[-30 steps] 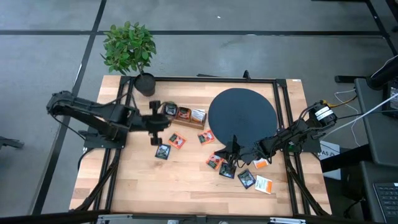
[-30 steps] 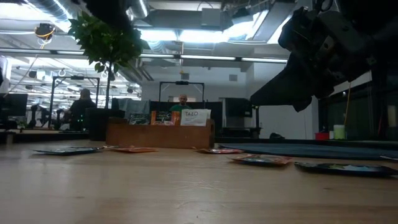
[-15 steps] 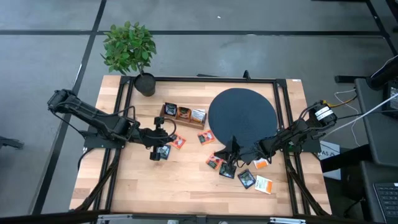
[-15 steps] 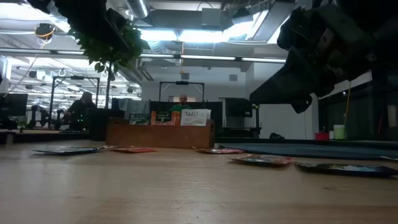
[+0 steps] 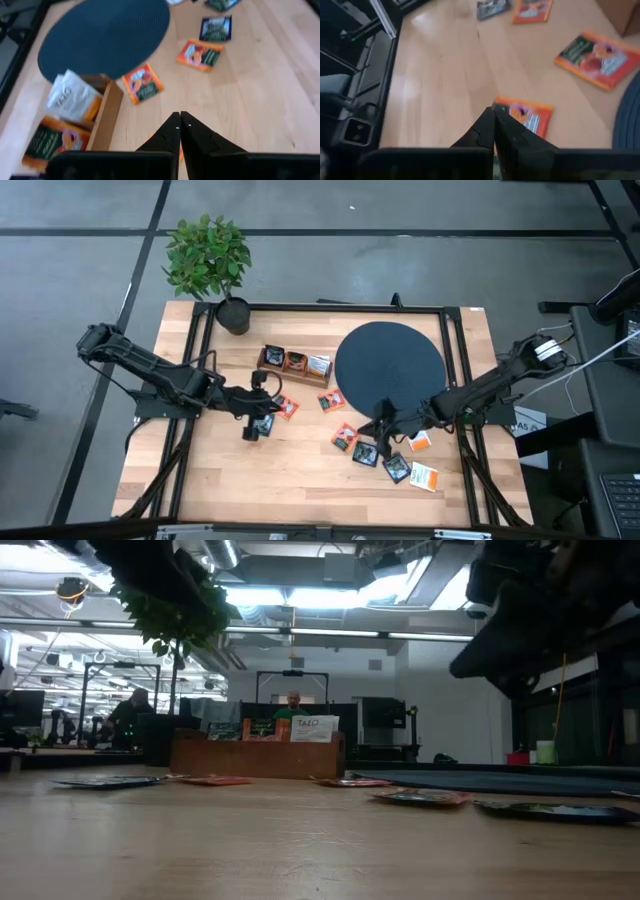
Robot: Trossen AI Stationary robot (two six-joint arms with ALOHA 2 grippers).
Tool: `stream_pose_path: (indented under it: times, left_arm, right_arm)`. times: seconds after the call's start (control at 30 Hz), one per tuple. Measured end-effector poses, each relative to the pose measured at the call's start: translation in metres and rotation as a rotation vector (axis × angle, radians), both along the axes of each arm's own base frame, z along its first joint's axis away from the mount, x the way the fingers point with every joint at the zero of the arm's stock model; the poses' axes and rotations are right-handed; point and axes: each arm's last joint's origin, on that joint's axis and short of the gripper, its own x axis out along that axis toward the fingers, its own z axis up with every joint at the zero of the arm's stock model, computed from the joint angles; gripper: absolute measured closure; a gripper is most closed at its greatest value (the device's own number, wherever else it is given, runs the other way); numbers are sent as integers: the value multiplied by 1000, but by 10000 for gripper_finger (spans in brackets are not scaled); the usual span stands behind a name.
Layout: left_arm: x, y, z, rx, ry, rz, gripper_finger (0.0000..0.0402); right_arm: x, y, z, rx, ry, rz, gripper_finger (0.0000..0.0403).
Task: Pick & Place Tea
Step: Put the middle dark blue tea bag into the left section of the wooden organizer
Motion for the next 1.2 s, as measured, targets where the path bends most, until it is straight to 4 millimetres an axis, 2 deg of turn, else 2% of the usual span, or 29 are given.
stream_pose_path:
  times: [0.13, 0.27, 0.43, 0.53, 0.7, 0.8, 0.9, 1.07, 1.2]
  left_arm:
    - [3, -2, 4, -25, -47, -26, 395]
    - [4, -2, 5, -23, -53, -43, 397]
    - [7, -4, 4, -36, -70, -40, 399]
    - [17, -6, 1, -68, -99, -40, 398]
    - [47, -8, -26, -177, -64, -22, 399]
    - [64, -11, -44, -206, -73, -18, 393]
    - [79, -12, -58, -223, -103, -8, 388]
    - [91, -16, -72, -303, -135, -7, 384]
    - [98, -20, -78, -424, -150, -21, 386]
  right_arm:
    - [-6, -1, 4, 46, 31, -12, 397]
    - [-8, 1, 3, 100, 71, 62, 398]
    - [-12, 9, 1, 210, 125, 109, 399]
    - [-19, 17, -3, 255, 194, 93, 400]
    - [-28, 28, -10, 314, 287, 53, 400]
    - [-23, 37, -8, 299, 307, 39, 401]
    - [-15, 46, -5, 203, 371, 31, 401]
    - [-2, 58, -8, 80, 496, 15, 401]
    - [4, 63, -20, 49, 536, 14, 401]
